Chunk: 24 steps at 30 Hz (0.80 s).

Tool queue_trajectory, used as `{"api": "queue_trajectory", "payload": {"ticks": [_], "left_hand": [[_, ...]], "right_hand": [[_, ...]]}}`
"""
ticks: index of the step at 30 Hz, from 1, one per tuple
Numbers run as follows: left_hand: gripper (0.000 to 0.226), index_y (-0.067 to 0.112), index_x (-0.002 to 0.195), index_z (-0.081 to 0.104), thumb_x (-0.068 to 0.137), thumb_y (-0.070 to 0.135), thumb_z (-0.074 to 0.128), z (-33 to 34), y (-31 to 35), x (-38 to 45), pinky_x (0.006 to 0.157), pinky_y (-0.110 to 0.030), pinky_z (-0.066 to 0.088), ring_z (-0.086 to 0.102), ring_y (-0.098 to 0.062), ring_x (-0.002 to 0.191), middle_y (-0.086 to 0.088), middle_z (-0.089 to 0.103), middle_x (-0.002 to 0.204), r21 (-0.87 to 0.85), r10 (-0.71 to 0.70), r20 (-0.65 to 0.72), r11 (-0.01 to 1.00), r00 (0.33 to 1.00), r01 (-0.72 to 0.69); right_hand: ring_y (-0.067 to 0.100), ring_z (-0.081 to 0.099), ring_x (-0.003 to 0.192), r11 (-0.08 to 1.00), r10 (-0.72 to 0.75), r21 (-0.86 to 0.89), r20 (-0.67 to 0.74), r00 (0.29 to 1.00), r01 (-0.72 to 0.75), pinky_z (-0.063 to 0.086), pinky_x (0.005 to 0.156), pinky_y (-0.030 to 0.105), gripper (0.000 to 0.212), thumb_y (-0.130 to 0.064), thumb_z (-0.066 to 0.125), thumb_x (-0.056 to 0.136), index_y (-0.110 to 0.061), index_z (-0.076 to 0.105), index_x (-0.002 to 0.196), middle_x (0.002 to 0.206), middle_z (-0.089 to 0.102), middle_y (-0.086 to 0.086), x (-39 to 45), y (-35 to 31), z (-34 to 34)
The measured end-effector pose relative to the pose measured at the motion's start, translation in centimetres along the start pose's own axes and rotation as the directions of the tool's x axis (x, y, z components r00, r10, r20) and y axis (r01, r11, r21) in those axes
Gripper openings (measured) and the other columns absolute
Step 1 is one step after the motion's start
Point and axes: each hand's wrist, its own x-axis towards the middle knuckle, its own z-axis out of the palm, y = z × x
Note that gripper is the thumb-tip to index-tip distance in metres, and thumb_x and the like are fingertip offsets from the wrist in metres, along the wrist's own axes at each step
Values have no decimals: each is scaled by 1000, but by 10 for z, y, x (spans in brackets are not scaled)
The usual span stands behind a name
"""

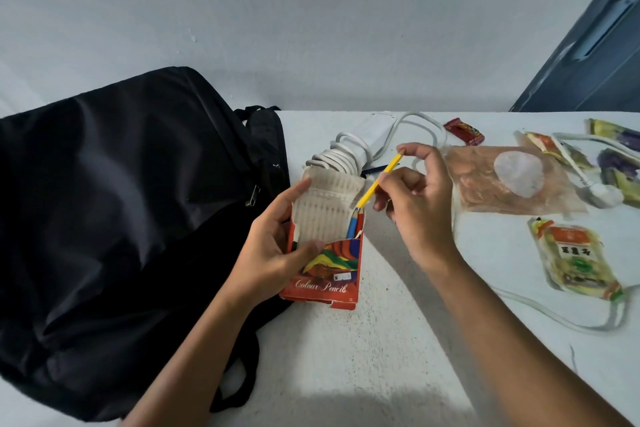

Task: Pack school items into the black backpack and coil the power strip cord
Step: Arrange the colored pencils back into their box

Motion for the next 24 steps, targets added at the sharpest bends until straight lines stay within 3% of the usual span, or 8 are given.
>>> {"api": "queue_trajectory", "payload": {"ticks": [5, 11, 16, 20, 24], "left_hand": [[73, 22, 140, 38, 81, -12, 65, -1, -2, 0, 75, -26, 57, 65, -20, 109, -2, 60, 123, 10, 4, 10, 1000, 1000, -4], [74, 20, 142, 37, 81, -12, 65, -2, -2, 1, 75, -27, 58, 64, -22, 110, -6, 58, 126, 20, 27, 13, 999, 1000, -28], [74, 19, 143, 37, 81, -9, 67, -1, -2, -1, 75, -27, 58, 62, -21, 114, -7, 57, 129, 42, 38, 1, 998, 999, -38], [75, 18, 144, 36, 81, -10, 67, -2, -4, 0, 76, -27, 58, 63, -22, 112, -6, 56, 130, 73, 48, 2, 996, 999, -48], [76, 21, 143, 37, 81, -9, 67, -1, -3, 0, 75, -27, 58, 63, -22, 113, -4, 56, 130, 82, 54, 10, 995, 999, -54]], "right_hand": [[10, 55, 52, 977, 32, -214, 112, 993, -7, 45, 51, 22, 25, 1, 63, 83, -13, 54, 101, 63, 62, 8, -2, 11, 9], [2, 51, 68, 888, 52, -457, 220, 974, 56, 41, 57, 9, 28, -10, 72, 79, -16, 64, 105, 82, 55, -12, -1, 11, 6], [3, 51, 80, 860, 116, -509, 275, 954, 42, 41, 60, 6, 51, -10, 77, 74, -22, 54, 119, 98, 51, -13, -3, 12, 3], [11, 53, 86, 879, 198, -474, 287, 937, -40, 44, 54, 10, 71, -9, 79, 72, -29, 41, 129, 110, 49, -1, -6, 15, 6], [12, 56, 86, 865, 274, -493, 321, 906, -87, 46, 50, 11, 86, -6, 79, 72, -36, 28, 135, 115, 44, -1, -10, 8, 5]]}}
